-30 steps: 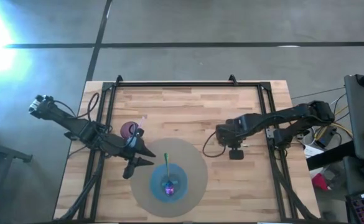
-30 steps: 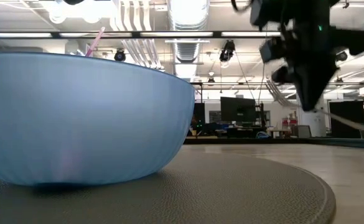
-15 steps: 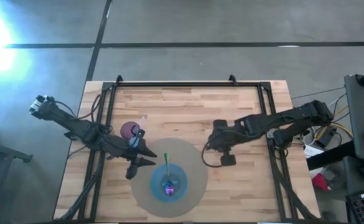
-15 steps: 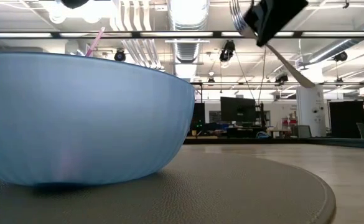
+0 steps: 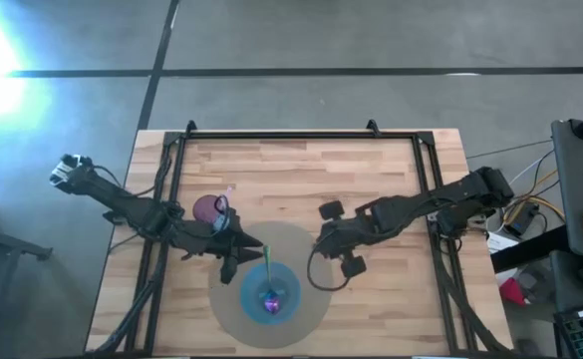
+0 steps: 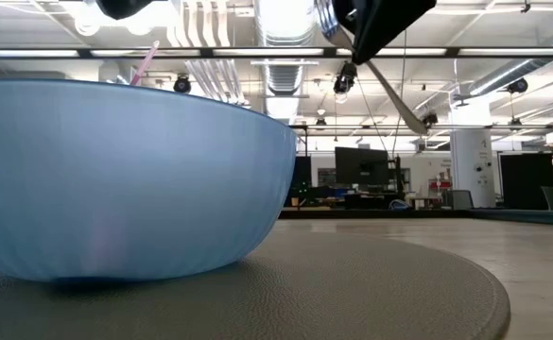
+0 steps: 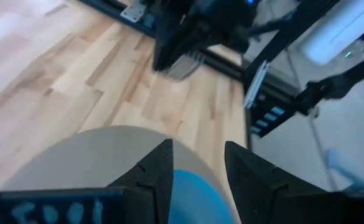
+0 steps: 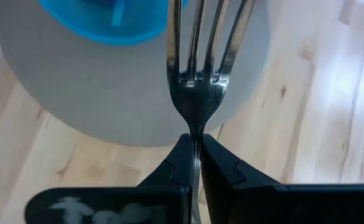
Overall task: Pick & Place Utensil
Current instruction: Put the silver fork into the blue bowl
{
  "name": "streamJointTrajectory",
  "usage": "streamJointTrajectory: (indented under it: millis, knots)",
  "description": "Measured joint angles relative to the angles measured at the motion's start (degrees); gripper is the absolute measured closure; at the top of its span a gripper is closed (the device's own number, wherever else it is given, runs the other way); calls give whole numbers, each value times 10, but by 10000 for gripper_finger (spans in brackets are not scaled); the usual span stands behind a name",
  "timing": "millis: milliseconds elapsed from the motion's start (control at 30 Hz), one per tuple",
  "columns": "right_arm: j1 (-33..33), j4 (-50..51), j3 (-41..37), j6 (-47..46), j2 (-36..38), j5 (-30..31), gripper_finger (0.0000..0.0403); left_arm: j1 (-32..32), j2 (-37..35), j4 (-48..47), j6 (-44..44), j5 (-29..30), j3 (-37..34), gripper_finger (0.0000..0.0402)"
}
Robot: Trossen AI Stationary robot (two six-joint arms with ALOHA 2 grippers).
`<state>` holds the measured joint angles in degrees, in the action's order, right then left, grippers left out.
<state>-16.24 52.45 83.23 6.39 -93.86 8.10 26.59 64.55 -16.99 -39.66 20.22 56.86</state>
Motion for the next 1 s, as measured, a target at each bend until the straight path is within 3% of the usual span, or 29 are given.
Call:
streamJointTrajectory:
  millis: [367,733,1000]
  knots:
    - [-45,57,74,86,-89,84,392,-1,31,31,-41,9,0,266]
    - [-100,57,141,231,-132,327,392,-17,46,36,-120,30,0,266]
    - [-102,56,211,361,-191,434,392,-38,47,60,-125,54,1,266]
